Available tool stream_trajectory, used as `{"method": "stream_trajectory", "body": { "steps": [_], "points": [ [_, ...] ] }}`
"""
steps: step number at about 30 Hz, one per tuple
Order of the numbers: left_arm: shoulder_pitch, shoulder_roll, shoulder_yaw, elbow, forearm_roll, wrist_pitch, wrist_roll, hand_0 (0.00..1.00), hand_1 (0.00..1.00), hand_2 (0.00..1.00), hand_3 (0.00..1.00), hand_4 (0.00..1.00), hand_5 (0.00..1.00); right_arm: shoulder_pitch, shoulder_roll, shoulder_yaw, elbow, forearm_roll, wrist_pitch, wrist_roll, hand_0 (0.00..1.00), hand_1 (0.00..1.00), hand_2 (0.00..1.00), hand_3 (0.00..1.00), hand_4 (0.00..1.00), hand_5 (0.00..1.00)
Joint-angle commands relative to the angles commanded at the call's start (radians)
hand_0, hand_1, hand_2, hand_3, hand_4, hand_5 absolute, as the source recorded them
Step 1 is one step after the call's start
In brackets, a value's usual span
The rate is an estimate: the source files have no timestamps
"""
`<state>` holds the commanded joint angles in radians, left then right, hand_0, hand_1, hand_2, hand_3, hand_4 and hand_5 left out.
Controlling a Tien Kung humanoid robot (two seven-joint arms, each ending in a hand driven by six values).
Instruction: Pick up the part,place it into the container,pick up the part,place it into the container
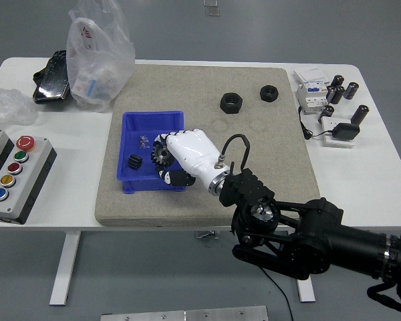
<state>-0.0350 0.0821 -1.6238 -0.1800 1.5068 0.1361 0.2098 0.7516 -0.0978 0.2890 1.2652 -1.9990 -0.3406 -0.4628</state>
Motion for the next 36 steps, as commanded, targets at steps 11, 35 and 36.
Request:
{"method": "stream_trajectory", "body": {
  "steps": [11,35,36],
  "points": [
    [0.000,0.001,-0.004,0.000,0.002,0.000,-0.001,0.665,0.533,0.533,0.603,0.719,0.330,-0.013,-0.004,0.026,0.009,0.050,-0.040,0.026,0.603,0.756,0.815,0.809,0.826,0.384],
    [0.006,0.006,0.014,0.000,0.010,-0.004,-0.018,0.665,0.533,0.534,0.601,0.718,0.330,-0.518,-0.178,0.690,0.229,0.645,-0.161,0.546,0.548,0.691,0.722,0.693,0.808,0.448],
    [0.004,0.006,0.025,0.000,0.001,-0.004,-0.023,0.665,0.533,0.535,0.605,0.718,0.330,-0.541,-0.174,0.714,0.218,0.681,-0.142,0.577,0.565,0.670,0.700,0.672,0.799,0.459]
  ]
}}
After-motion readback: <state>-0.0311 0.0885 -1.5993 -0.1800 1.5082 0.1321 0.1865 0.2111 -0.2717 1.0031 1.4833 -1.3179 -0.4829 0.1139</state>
